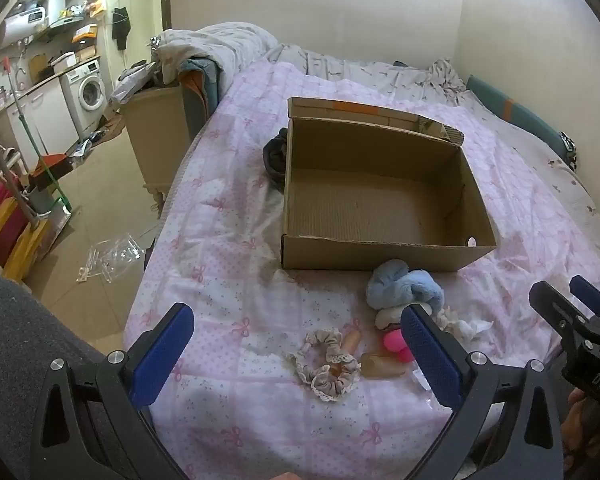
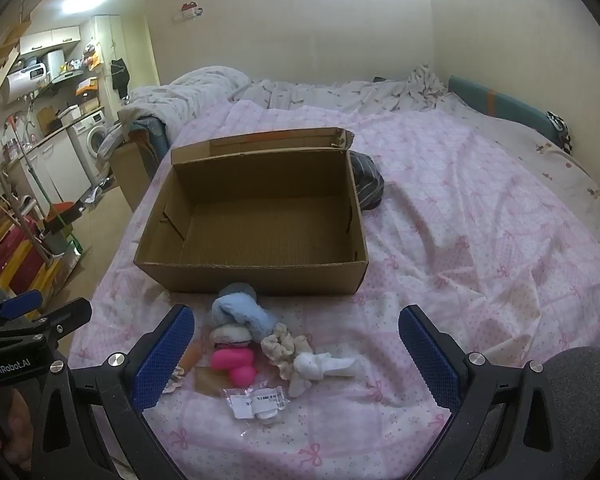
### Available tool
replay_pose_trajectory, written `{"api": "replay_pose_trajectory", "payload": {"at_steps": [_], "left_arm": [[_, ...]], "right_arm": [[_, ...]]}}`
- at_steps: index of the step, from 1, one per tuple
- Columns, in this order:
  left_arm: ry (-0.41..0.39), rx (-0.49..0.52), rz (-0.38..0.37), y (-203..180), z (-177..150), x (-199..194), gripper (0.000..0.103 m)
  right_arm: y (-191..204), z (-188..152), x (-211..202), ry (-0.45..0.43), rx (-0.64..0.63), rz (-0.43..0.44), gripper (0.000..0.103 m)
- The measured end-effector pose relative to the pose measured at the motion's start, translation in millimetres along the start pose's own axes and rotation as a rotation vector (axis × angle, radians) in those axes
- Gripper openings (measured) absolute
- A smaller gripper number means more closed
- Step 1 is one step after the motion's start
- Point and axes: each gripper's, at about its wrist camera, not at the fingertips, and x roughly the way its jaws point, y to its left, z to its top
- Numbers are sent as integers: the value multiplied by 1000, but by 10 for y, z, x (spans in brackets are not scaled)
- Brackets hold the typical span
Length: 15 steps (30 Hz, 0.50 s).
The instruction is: Organize soft objects
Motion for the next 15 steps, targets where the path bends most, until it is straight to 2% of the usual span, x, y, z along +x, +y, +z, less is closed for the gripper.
{"api": "replay_pose_trajectory", "payload": {"at_steps": [15], "left_arm": [[6, 0, 3, 2, 2, -2, 103]], "right_arm": [[-7, 14, -19, 2, -5, 1, 103]]}}
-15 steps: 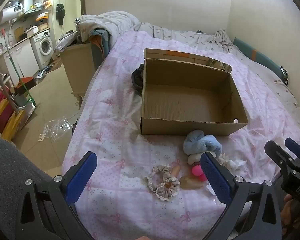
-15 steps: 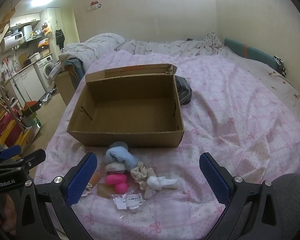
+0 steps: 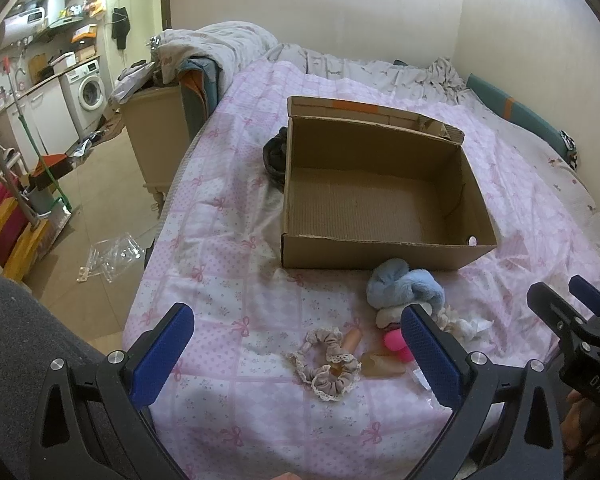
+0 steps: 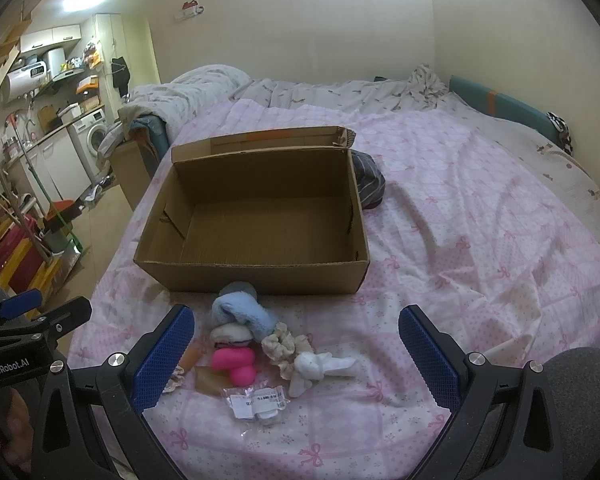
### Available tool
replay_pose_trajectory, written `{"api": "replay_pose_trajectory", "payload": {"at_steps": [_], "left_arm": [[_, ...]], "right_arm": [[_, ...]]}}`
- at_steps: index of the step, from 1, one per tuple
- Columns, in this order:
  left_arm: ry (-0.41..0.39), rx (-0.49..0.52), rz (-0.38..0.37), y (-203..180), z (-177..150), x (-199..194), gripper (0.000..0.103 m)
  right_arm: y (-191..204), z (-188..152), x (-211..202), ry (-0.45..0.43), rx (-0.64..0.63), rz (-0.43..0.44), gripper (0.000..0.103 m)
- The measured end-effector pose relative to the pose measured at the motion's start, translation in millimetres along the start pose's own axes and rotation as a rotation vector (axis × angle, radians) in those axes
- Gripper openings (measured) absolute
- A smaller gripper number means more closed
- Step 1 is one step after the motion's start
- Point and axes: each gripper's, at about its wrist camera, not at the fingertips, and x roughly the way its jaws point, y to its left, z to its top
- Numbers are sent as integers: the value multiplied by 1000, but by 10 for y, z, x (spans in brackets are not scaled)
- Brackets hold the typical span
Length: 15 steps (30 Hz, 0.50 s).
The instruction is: Organize soft objects
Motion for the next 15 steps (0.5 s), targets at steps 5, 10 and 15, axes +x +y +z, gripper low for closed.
{"api": "replay_pose_trajectory", "payload": {"at_steps": [5, 10, 15], "left_arm": [[1, 0, 1, 0, 0, 2, 103], [4, 15, 4, -11, 2, 8, 103], [12, 17, 18, -32, 65, 6, 103]], "right_arm": [[23, 16, 12, 0, -1, 0, 103], [24, 15, 7, 0, 0, 0, 103], [25, 35, 10, 10, -4, 0, 103]]}}
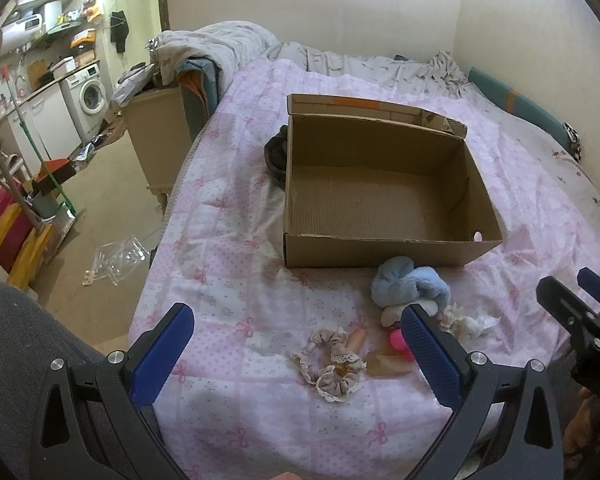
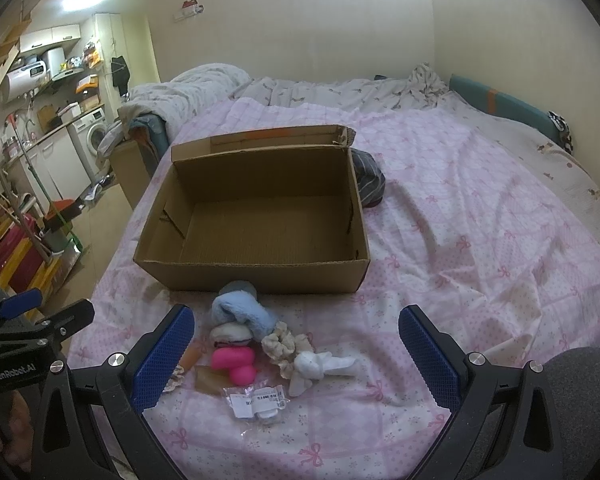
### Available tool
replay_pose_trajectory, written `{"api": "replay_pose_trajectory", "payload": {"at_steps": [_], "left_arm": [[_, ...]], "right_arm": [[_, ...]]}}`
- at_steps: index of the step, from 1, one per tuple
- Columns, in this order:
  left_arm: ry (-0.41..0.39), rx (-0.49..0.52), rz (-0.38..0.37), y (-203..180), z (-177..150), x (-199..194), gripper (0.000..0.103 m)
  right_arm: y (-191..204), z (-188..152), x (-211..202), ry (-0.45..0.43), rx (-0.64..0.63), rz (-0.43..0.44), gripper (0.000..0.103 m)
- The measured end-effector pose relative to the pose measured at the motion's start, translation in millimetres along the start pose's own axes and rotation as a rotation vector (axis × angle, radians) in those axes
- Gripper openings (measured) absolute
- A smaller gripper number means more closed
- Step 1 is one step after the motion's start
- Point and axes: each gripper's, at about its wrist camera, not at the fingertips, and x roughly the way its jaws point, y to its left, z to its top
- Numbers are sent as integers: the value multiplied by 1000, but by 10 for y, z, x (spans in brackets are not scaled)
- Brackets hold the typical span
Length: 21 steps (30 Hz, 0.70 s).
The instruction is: Organize soft objects
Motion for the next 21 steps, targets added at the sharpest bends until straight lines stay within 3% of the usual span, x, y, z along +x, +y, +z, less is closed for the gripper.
{"api": "replay_pose_trajectory", "payload": {"at_steps": [6, 10, 12, 17, 21], "left_arm": [[57, -61, -15, 124, 155, 130, 103], [89, -76, 83, 215, 298, 275, 103], [142, -95, 79, 263, 316, 407, 103], [369, -78, 22, 212, 179, 877, 102], [549, -108, -57, 151, -34, 1245, 95]], "right_arm": [[3, 64, -41, 6, -30, 11, 103], [-152, 149, -22, 32, -5, 35, 103], [-238, 195, 6, 56, 19, 54, 103], [-329, 233, 143, 104, 45, 71, 103], [-378, 211, 328, 144, 52, 59, 103]]}}
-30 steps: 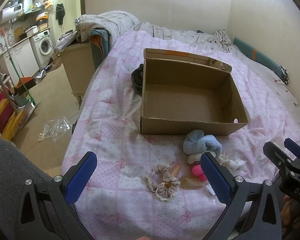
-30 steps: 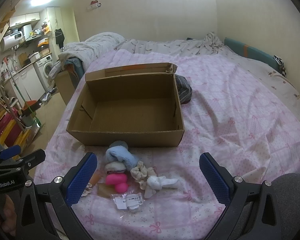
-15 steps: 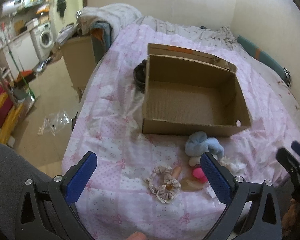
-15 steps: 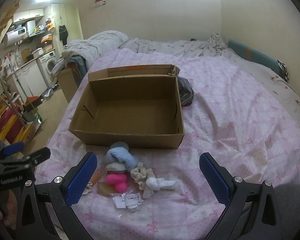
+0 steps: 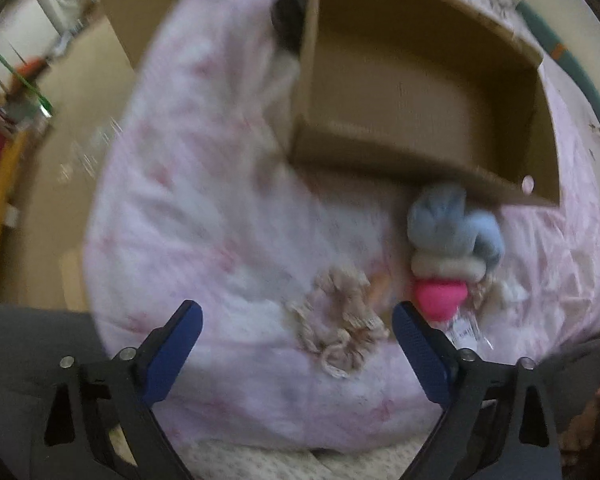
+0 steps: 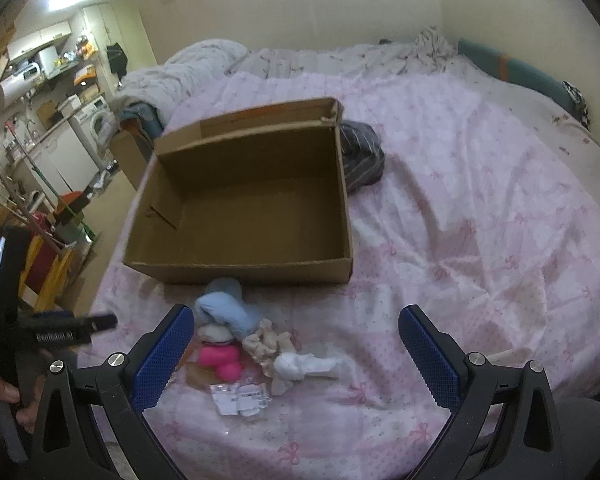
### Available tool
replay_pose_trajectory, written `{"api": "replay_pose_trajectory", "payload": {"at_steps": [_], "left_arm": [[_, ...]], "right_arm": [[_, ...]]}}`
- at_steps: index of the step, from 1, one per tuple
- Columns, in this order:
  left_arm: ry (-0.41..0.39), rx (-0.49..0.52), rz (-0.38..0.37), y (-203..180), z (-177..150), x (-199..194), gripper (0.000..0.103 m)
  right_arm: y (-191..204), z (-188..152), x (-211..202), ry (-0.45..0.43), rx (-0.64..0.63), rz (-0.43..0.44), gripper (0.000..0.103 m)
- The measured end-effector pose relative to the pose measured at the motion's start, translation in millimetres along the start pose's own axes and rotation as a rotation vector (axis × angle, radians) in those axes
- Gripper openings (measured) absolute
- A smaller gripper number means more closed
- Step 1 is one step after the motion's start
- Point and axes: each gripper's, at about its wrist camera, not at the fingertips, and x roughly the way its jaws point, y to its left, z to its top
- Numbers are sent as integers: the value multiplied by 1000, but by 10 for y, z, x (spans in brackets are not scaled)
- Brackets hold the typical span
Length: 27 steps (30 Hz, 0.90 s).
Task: Organize soft objects
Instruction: 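Lower the left tool onto the beige lace scrunchie and close it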
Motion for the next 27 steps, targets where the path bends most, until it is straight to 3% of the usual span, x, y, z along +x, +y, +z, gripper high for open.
{"api": "replay_pose_trajectory", "payload": {"at_steps": [3, 6, 11, 16, 22, 27], "left_arm": [[70, -56, -18, 27, 33, 228, 95], [129, -119, -40, 72, 57, 471, 88], [141, -119, -13, -6, 42, 660, 83], [119, -99, 29, -29, -19, 735, 66], [101, -147, 25, 117, -130, 599, 63], [142, -93, 21, 51, -275, 601, 63]], "right_arm": [[-34, -50, 129, 30, 20, 5, 103], [-60, -83, 220, 55, 43, 4, 103], [-58, -83, 248, 52, 54, 9, 103], [-14, -82, 241, 48, 38, 5, 103], [-11, -88, 237, 42, 41, 7, 103], [-30, -85, 244, 42, 53, 7, 103]]}}
